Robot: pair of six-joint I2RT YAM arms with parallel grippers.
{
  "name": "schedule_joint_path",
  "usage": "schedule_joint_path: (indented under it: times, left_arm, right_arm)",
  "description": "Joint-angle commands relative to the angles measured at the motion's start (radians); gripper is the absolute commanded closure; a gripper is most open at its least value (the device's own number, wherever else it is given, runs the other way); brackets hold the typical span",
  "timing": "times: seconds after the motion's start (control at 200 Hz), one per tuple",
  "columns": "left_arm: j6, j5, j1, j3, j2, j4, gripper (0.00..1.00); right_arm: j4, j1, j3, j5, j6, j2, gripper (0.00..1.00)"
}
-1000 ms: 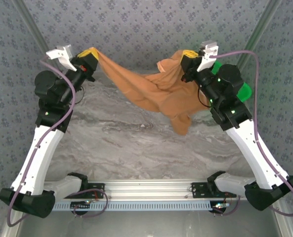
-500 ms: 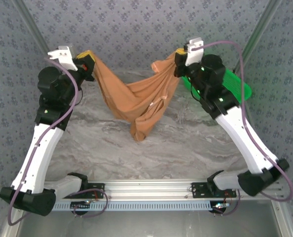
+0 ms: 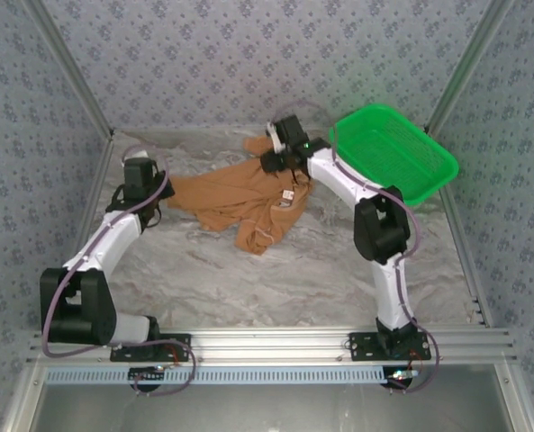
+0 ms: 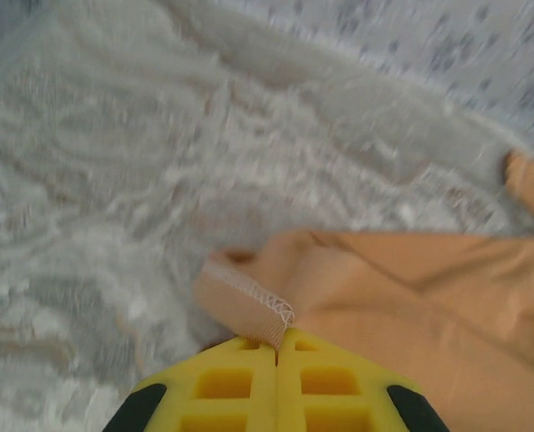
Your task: Fold the inside-out t-shirt
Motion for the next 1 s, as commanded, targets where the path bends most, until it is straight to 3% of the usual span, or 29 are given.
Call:
schedule_joint_path:
  times: [0.0, 0.08, 0.185, 0.34, 0.555, 0.66, 0.774, 0.924, 0.994]
  left_arm:
    - [-0.026, -0.005, -0.001, -0.048, -0.023, 0.055, 0.99]
    - [-0.033, 0.011, -0.001, -0.086, -0.036, 0.057, 0.99]
    - [-0.052, 0.050, -0.003, -0.123, -0.062, 0.068, 0.99]
    - [-0.063, 0.075, -0.011, -0.142, -0.089, 0.069, 0.99]
    - [-0.064, 0.084, -0.013, -0.160, -0.115, 0.058, 0.99]
    - [-0.072, 0.099, -0.015, -0.168, -0.128, 0.061, 0.99]
    - [-0.074, 0.124, -0.023, -0.174, -0.142, 0.038, 0.99]
    - [-0.059, 0.145, -0.085, -0.179, -0.202, -0.085, 0.99]
    - [-0.066, 0.148, -0.143, -0.197, -0.262, -0.153, 0.99]
  right_arm:
    - [0.033, 0.010, -0.262, -0.051, 0.097, -0.280, 0.37]
    - [0.064, 0.019, -0.412, -0.027, 0.150, -0.351, 0.33]
    - [0.106, 0.063, -0.474, -0.003, 0.208, -0.340, 0.31]
    - [0.144, 0.099, -0.418, 0.003, 0.250, -0.227, 0.30]
    - [0.089, 0.124, -0.339, 0.104, 0.262, -0.100, 0.35]
    - [0.085, 0.121, -0.332, 0.111, 0.279, -0.059, 0.48]
    - [0.064, 0.107, -0.336, 0.140, 0.257, -0.077, 0.71]
    - [0.058, 0.054, -0.496, 0.151, 0.227, -0.273, 0.92]
    - [0.057, 0.006, -0.584, 0.108, 0.216, -0.376, 0.97]
